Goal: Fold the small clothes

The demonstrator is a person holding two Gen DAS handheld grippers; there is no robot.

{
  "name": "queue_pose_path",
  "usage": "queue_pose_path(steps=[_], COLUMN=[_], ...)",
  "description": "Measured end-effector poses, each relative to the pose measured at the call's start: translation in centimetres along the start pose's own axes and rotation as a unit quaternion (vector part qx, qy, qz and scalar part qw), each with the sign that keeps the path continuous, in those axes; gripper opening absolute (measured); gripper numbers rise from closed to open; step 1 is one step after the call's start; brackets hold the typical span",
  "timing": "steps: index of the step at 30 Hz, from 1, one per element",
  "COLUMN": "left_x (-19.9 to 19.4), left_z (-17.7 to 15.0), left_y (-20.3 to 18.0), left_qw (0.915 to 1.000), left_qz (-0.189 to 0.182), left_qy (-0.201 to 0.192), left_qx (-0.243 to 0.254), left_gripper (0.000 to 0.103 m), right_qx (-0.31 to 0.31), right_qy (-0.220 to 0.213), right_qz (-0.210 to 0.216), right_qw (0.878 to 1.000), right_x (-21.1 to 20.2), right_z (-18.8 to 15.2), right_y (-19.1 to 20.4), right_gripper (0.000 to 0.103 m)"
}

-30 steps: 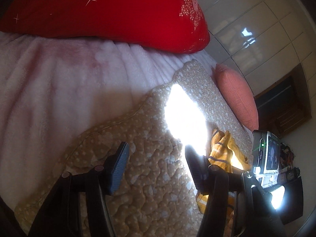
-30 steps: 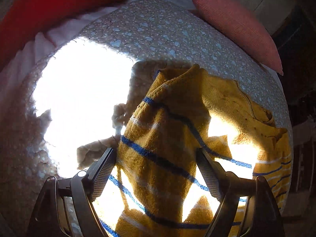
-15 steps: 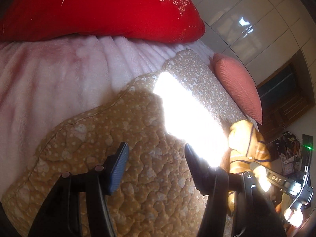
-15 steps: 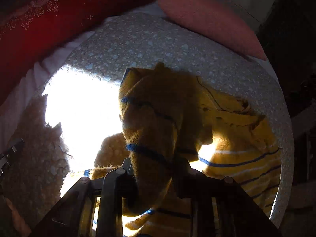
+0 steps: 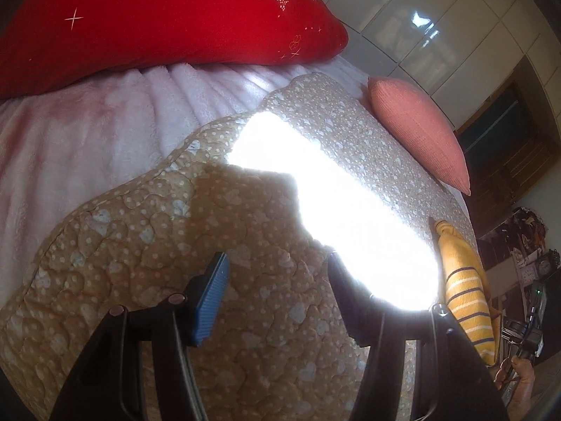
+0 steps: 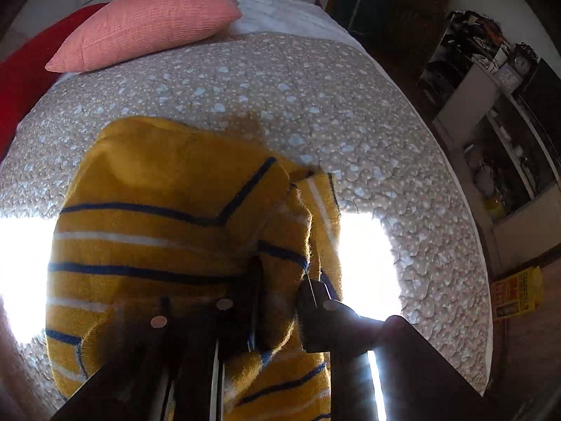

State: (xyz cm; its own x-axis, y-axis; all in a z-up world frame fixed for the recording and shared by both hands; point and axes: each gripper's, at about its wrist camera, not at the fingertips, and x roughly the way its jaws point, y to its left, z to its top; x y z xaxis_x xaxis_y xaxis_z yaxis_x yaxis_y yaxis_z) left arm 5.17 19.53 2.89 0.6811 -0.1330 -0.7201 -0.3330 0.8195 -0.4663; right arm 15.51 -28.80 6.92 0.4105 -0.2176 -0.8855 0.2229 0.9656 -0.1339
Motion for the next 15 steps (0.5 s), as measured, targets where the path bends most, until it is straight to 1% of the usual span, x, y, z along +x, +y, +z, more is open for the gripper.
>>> queue_pose_path(steps=[1, 2, 3, 4, 7, 9, 11, 13, 15], left_x=[0.1, 0.2, 0.3, 0.3, 0.1, 0.1, 0.3, 0.6, 0.7], left_z=[-0.1, -0.1, -0.1, -0.1, 0.1, 0.1, -0.1, -0.4, -0.7], left_y=[-0.2, -0.3, -0.4, -0.4, -0.5, -0.5, -0.8, -1.2, -1.6], left_qw=[1.0, 1.0, 1.0, 1.0, 1.0, 1.0, 0.9999, 0.9999, 0.9997], left_qz=[0.001, 0.001, 0.0, -0.002, -0.006, -0.007, -0.007, -0.003, -0.001], left_qy=[0.0, 0.001, 0.003, 0.004, 0.002, 0.002, 0.004, 0.007, 0.011], left_qx=[0.003, 0.005, 0.005, 0.005, 0.003, 0.005, 0.008, 0.015, 0.024], left_gripper=[0.057, 0.057, 0.057, 0.057, 0.057, 0.058, 0.059, 0.059, 0.059], right_qx=[0.007, 0.017, 0.029, 0.042, 0.075, 0.081, 0.06, 0.019, -0.026], right_qy=[-0.002, -0.002, -0.006, -0.014, -0.034, -0.052, -0.073, -0.09, -0.098], right_qz=[-0.003, -0.004, 0.001, 0.012, 0.026, 0.058, 0.08, 0.106, 0.126], right_qw=[1.0, 1.0, 1.0, 0.999, 0.996, 0.994, 0.992, 0.99, 0.987], right_x=[-0.2, -0.4, -0.8, -1.4, -3.7, -5.6, -7.8, -9.5, -10.5], right_z=[-0.1, 0.0, -0.1, 0.1, 0.3, 0.2, 0.2, 0.1, -0.5], right_y=[-0.3, -0.8, -1.2, -1.3, -2.7, -2.6, -1.2, 1.4, 4.0], right_gripper=[0.038, 0.048, 0.06, 0.064, 0.065, 0.065, 0.065, 0.061, 0.06])
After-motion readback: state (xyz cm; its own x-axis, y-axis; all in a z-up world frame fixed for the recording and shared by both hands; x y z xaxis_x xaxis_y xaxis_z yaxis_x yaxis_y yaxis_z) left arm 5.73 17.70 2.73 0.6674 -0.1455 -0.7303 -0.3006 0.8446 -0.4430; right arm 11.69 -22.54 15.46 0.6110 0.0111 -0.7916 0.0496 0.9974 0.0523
